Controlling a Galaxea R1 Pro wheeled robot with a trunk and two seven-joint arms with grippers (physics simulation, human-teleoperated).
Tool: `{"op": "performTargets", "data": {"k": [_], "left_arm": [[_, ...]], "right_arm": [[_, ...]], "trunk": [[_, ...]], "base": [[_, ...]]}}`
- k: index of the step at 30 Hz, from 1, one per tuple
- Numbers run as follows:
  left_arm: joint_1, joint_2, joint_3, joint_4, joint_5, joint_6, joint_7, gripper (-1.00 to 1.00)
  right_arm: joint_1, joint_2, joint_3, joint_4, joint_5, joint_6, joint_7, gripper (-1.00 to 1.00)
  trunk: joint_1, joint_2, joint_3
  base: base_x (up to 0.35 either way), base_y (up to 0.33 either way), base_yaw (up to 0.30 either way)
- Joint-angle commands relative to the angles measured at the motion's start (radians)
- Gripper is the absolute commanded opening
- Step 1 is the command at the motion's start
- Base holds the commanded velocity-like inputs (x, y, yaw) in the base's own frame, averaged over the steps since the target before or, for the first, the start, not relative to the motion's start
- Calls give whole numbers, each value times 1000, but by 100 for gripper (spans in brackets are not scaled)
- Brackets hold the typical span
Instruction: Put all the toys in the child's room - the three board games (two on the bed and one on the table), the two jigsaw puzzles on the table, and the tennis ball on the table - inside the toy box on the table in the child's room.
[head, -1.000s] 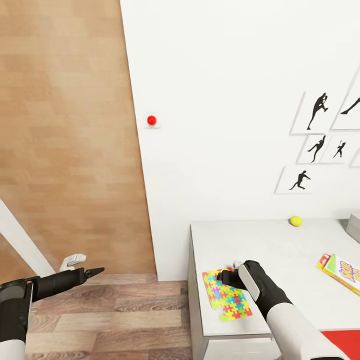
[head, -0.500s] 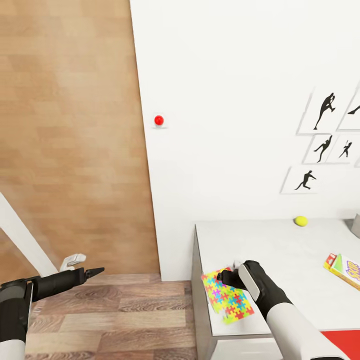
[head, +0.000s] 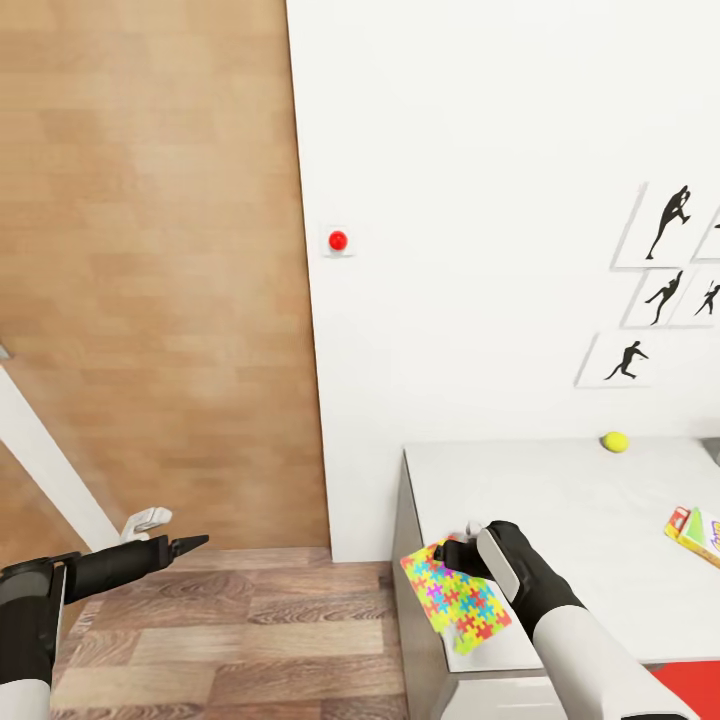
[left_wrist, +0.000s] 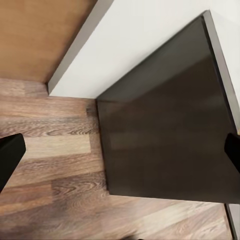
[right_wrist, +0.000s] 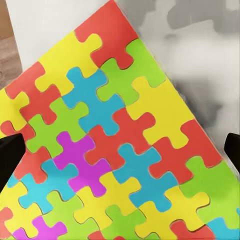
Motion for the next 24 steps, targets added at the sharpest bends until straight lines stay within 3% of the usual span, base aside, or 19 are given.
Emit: {"op": "performTargets", "data": {"k": [1,24], "left_arm": [[-2,0,3,-1,-10,8,-10,100],[-2,-2,2,-1,-10,8,-10,100]], "right_arm": [[-1,0,3,-1,-11,3,-10,100],[2,0,2,-9,-9,-4,-10,100]], "trunk": [[1,-2,-2],[1,-2,23]], "base": [[0,28,0],[0,2,0]]}}
